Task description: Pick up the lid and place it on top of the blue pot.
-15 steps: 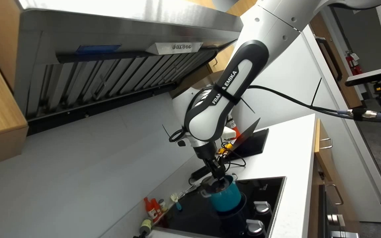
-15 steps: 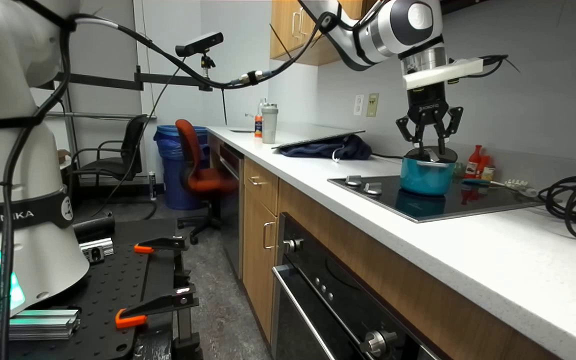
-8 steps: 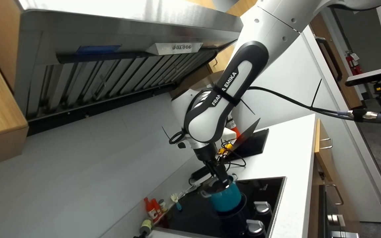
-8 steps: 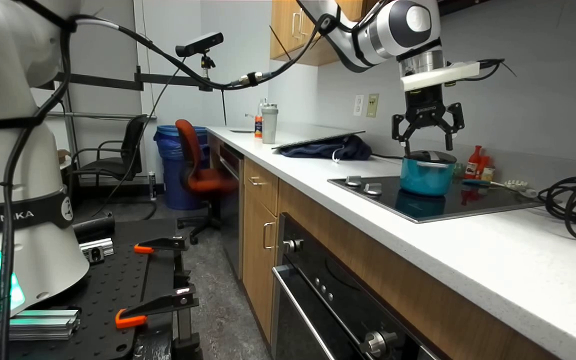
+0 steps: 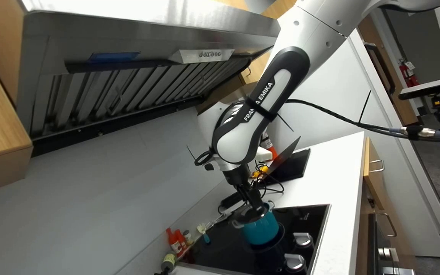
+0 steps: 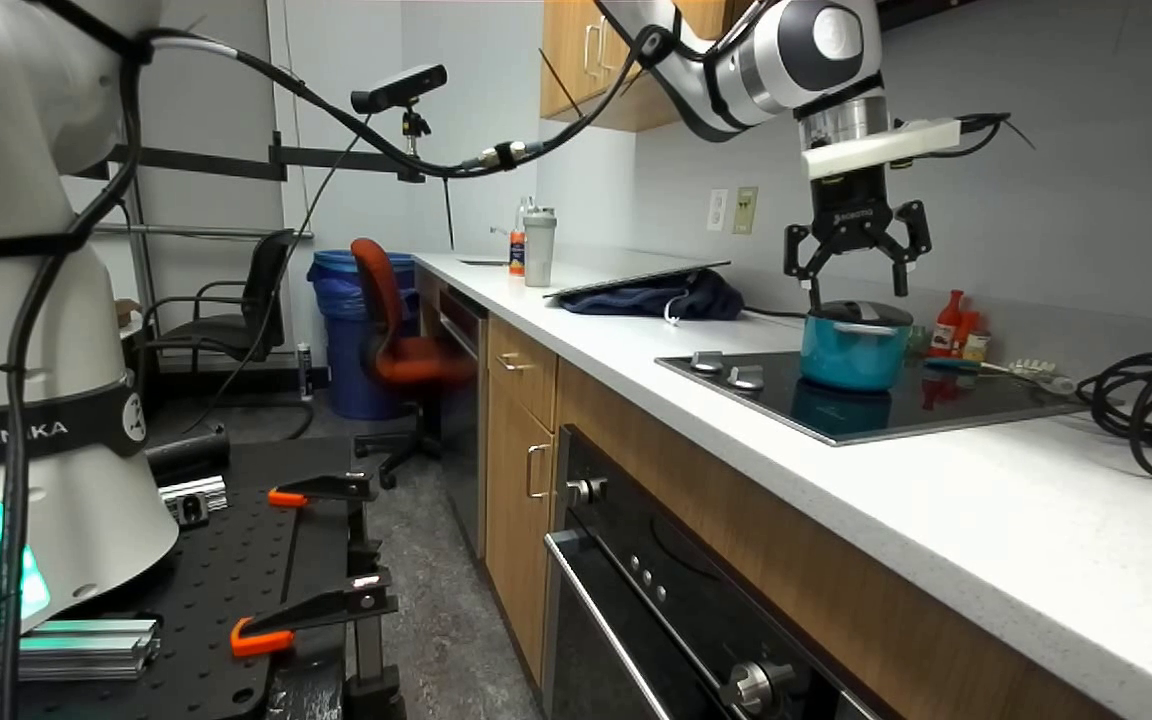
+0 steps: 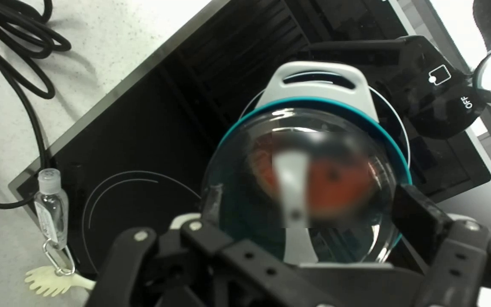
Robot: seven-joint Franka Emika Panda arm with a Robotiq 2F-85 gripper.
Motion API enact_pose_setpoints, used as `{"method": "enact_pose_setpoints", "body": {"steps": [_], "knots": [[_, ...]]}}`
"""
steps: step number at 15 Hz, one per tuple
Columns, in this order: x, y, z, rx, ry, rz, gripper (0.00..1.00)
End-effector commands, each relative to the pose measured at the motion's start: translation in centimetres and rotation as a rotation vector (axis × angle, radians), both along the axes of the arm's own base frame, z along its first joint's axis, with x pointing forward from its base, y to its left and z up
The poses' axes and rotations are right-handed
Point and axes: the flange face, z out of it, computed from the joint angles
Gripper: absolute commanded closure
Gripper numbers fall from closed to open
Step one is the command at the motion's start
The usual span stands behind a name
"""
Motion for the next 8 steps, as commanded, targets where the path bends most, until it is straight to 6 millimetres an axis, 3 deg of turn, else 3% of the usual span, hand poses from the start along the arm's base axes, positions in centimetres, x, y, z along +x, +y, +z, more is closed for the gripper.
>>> {"method": "enact_pose_setpoints", "body": {"steps": [1,8], "knots": [[-0.06,0.24,1.28,0.005,0.005,-0.023,0.00],[-0.75,-0.19,1.31,0.011,0.025,-0.043,0.00]]}}
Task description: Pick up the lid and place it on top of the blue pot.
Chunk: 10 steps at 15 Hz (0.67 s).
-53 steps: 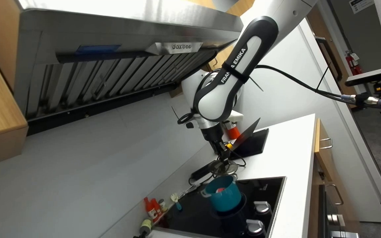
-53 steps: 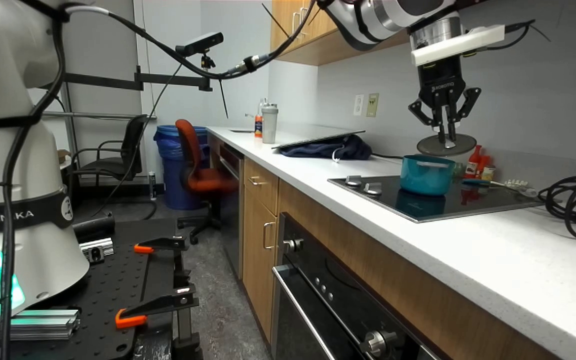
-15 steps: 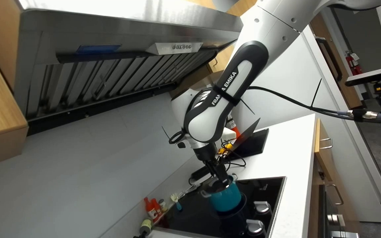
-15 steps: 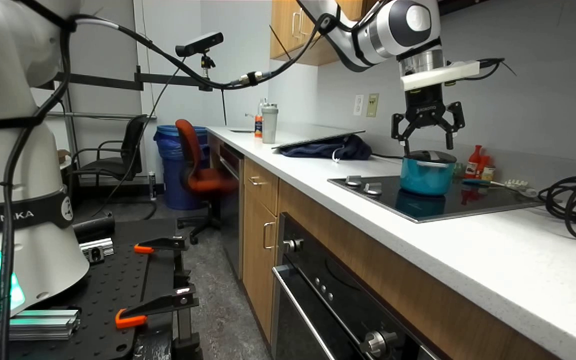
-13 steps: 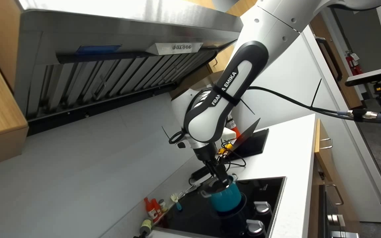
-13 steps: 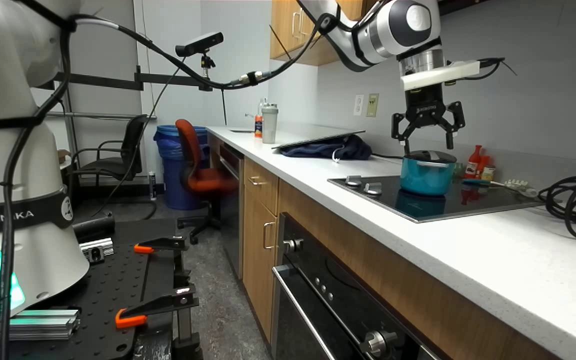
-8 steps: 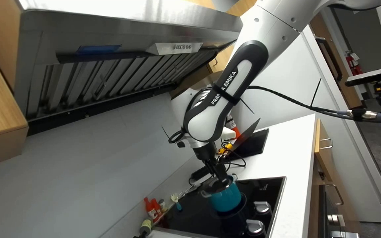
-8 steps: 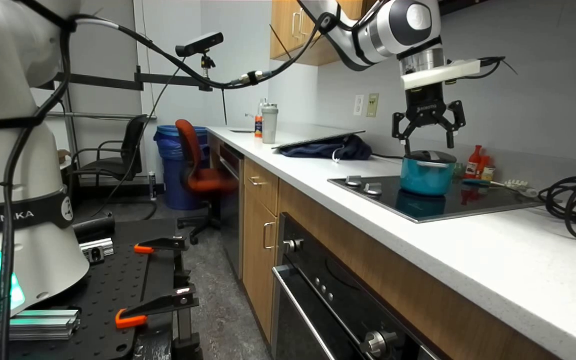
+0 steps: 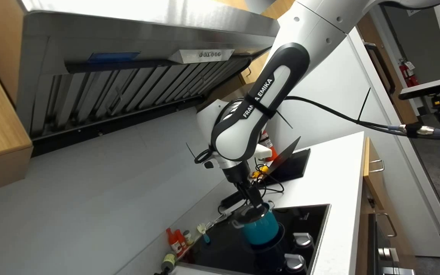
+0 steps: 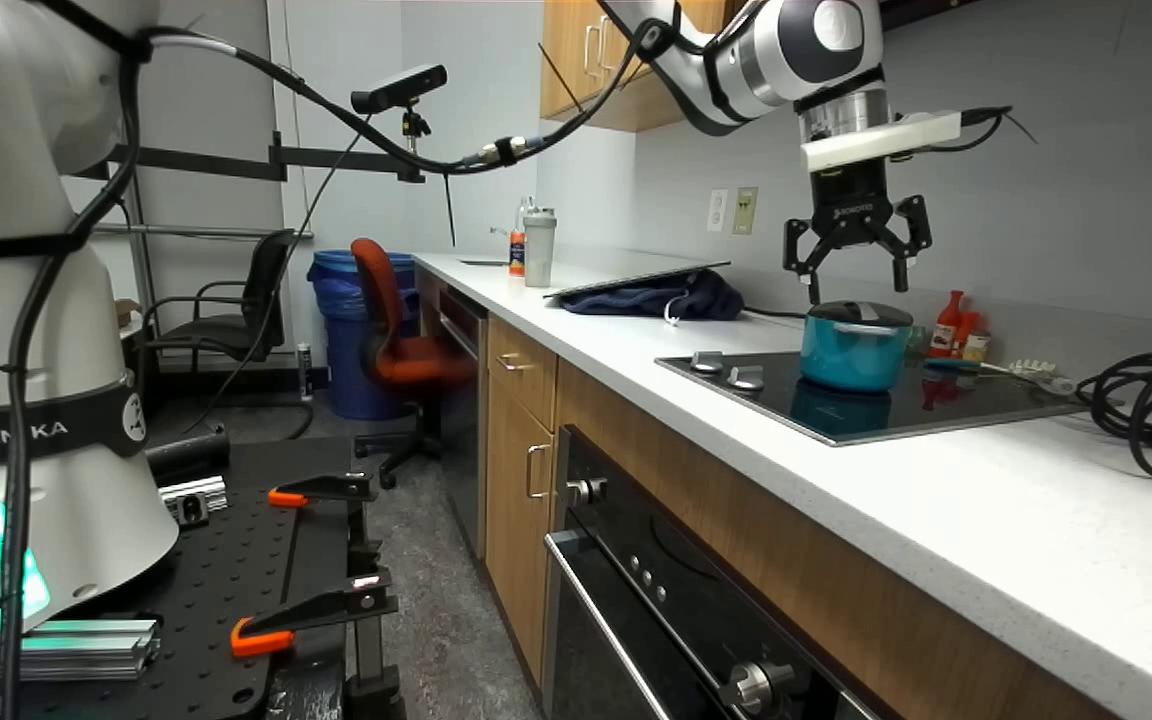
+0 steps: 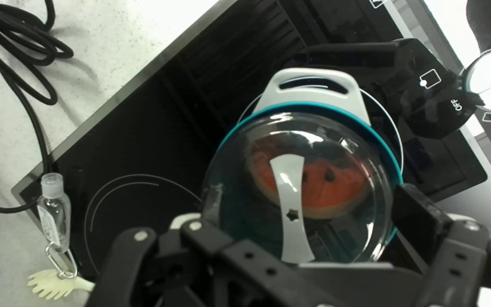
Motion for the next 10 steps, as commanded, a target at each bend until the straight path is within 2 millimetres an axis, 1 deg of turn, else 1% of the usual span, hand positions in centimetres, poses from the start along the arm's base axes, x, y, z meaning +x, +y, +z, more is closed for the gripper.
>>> {"method": "enact_pose_setpoints", "body": {"steps": [1,4,5,10], "knots": [[-0.7,-0.1,0.6,0.014,0.024,-0.038,0.00],[-1.5,-0.2,0.3,0.020,0.057,-0.056,0.00],[-1.8,-0.6,0.5,0.022,0.066,-0.062,0.00],[-3.0,-1.4,0.1,0.020,0.105,-0.089,0.00]]}}
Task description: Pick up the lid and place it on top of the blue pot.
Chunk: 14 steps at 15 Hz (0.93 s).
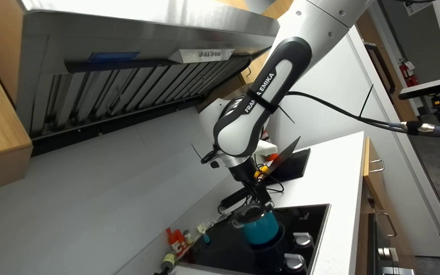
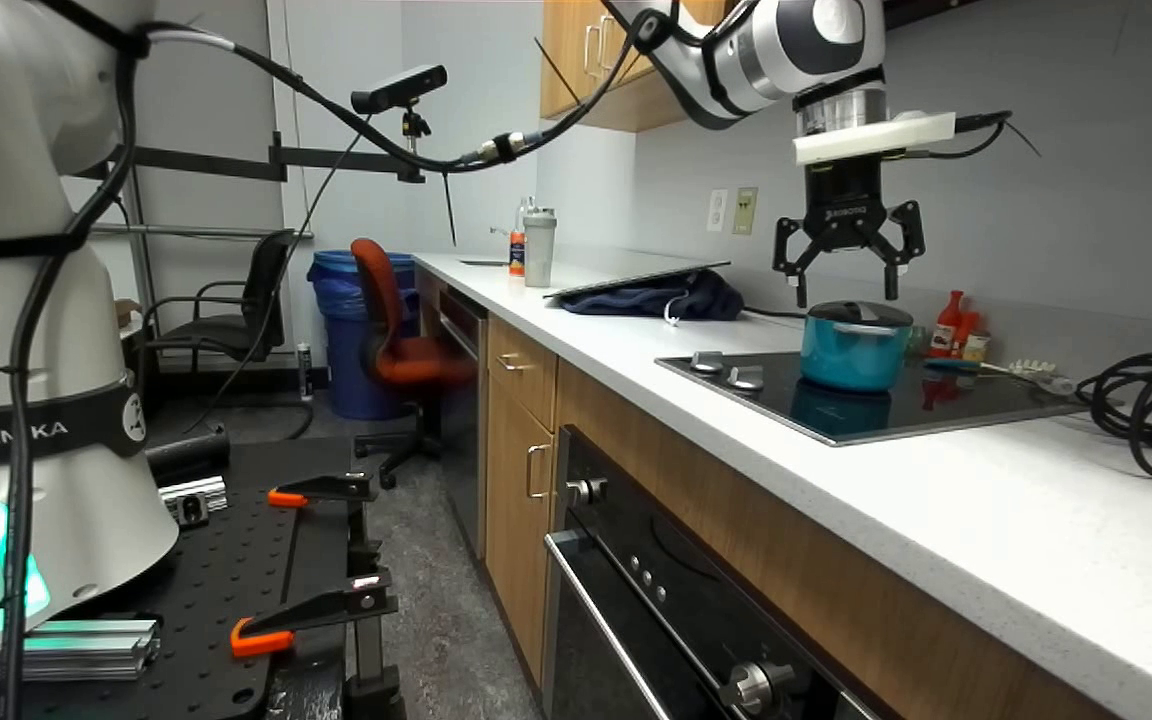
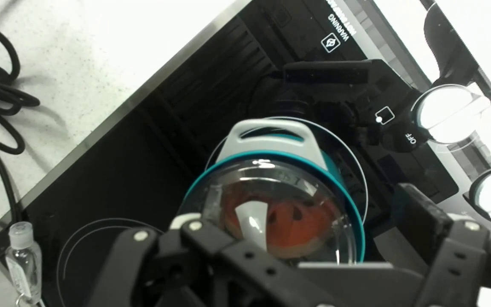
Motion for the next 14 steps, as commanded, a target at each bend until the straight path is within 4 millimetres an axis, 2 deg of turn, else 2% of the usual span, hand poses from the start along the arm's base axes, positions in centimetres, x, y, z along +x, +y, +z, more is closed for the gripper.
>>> {"method": "enact_pose_setpoints", "body": {"steps": [1,6,14], "knots": [[-1.8,-0.6,0.4,0.018,0.029,-0.039,0.00],[-3.7,-1.0,-1.0,0.011,0.058,-0.049,0.00],[-8.0,-1.8,-3.1,0.027,0.029,-0.067,0.00]]}}
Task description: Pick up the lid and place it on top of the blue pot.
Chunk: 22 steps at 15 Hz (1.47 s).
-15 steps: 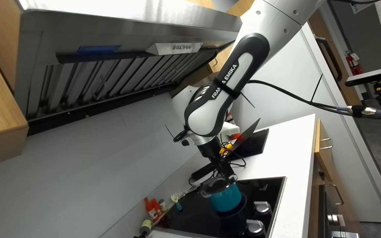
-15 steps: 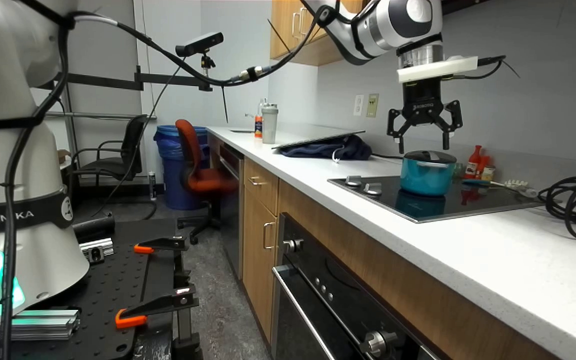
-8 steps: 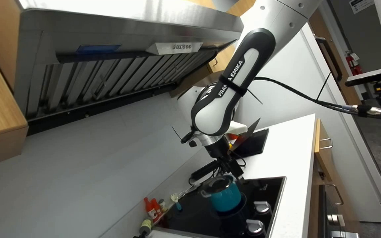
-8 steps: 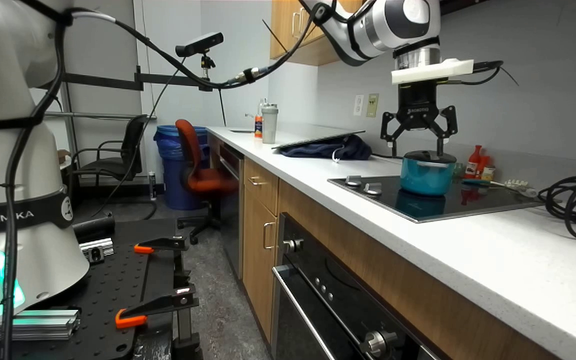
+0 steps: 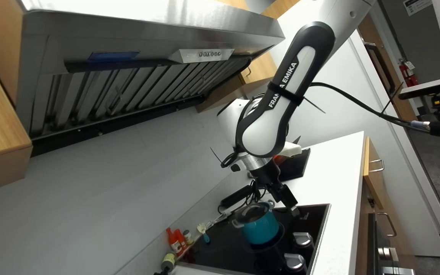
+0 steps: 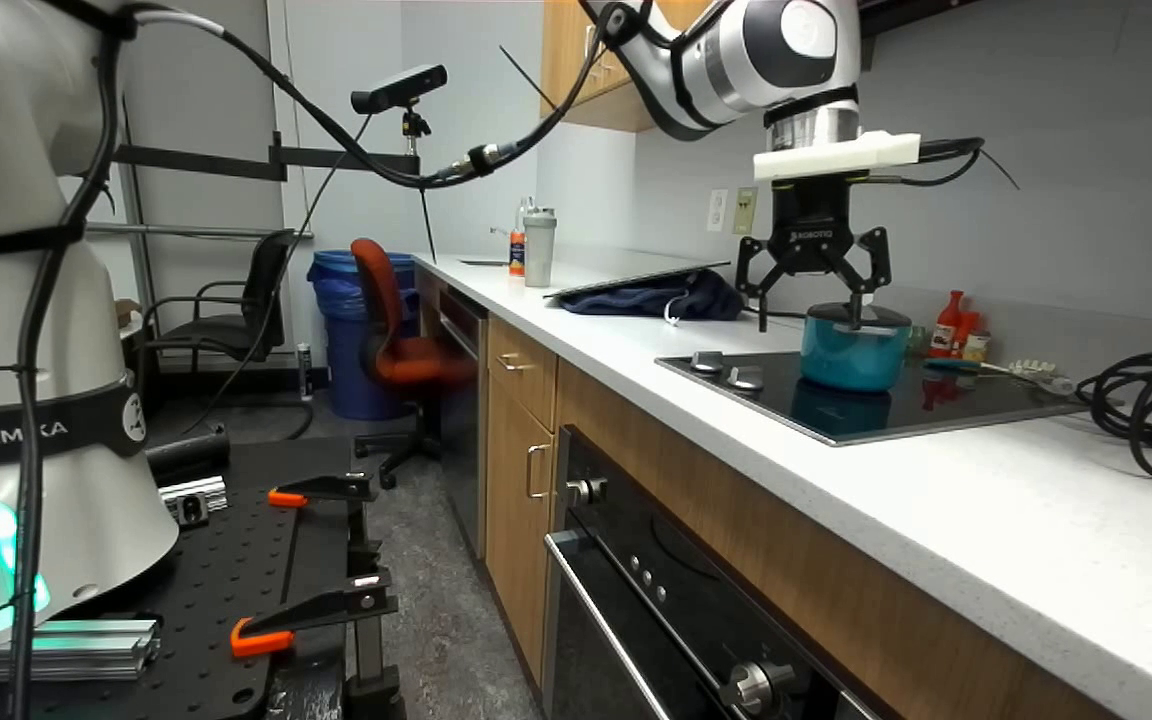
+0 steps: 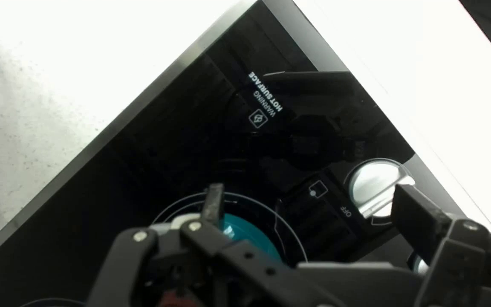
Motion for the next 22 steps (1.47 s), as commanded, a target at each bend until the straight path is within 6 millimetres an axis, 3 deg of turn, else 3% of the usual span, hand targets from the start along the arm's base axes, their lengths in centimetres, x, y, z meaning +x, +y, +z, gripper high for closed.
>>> {"method": "enact_pose_setpoints", "body": {"steps": [1,7,22], "knots": [[-3.4,-0.5,-0.8,0.020,-0.039,-0.028,0.00],[-7.3,-1.2,-2.9,0.032,-0.058,-0.034,0.00],[-14.1,-1.1,-1.9,0.041,-0.123,-0.024,0.00]]}}
